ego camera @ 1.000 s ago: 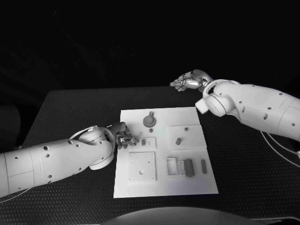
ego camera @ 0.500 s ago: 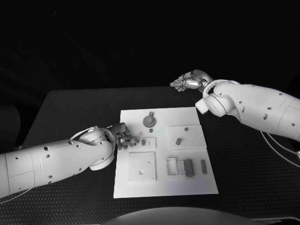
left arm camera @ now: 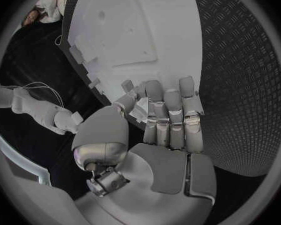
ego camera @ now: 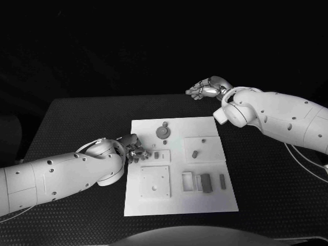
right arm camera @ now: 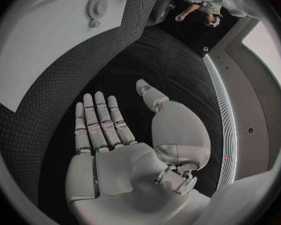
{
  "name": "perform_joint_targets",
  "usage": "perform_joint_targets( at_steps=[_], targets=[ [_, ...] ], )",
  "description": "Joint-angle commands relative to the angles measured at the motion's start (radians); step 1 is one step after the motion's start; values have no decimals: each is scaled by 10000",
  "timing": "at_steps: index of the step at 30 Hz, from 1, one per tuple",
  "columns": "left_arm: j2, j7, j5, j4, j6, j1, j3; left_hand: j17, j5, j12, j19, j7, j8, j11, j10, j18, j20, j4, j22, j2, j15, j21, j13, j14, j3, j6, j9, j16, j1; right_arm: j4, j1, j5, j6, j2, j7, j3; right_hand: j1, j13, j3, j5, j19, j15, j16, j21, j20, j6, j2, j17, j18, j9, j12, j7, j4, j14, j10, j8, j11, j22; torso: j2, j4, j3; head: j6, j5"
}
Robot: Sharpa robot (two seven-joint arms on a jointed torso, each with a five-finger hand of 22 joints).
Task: Assemble the parts on the task board
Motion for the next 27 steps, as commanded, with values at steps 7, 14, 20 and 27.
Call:
perform_joint_targets(
  at_steps=[7,14,20,27],
  targets=[
    [6,-166,-149,-22,380,-57,-45,27,36,84,61,-38,98,-13,12,-63,-49,-253,238,287,-69,74,30,-11,149,11,12,94,389,6,-14,-6,151,1,75,1,-24,15,17,-4,85,71,-67,-48,-14,-96,-35,-18,-106,-17,-70,426,57,-29,91,50,-17,18,1,0,3,0,-18],
    [73,-179,-184,-31,455,-56,-45,29,31,99,64,-37,112,-13,7,-66,-51,-259,237,283,-73,86,36,-13,141,4,12,105,385,6,-15,-5,147,5,74,1,-24,15,16,-4,87,71,-68,-54,-14,-97,-35,-21,-106,-18,-77,427,58,-30,95,51,-16,22,0,-1,10,5,-3],
    [118,-243,-182,-64,591,-54,-44,32,18,169,68,-39,188,-14,-16,-80,-66,-85,226,6,-87,135,55,-20,-15,-22,7,143,131,10,-15,-5,129,8,73,1,-23,15,14,-4,87,72,-68,-60,-14,-98,-38,-24,-106,-19,-83,426,56,-32,97,52,-17,25,0,-9,12,5,4],
    [135,-372,-353,-115,891,-52,-43,22,18,215,58,-51,254,-25,-43,-76,-94,238,220,-271,-110,167,52,-28,-83,-56,-15,166,-126,12,-15,-5,136,8,71,1,-22,14,14,-4,88,73,-69,-66,-14,-100,-40,-28,-106,-20,-89,426,55,-35,100,53,-18,28,-4,-9,15,-4,1]
  ],
)
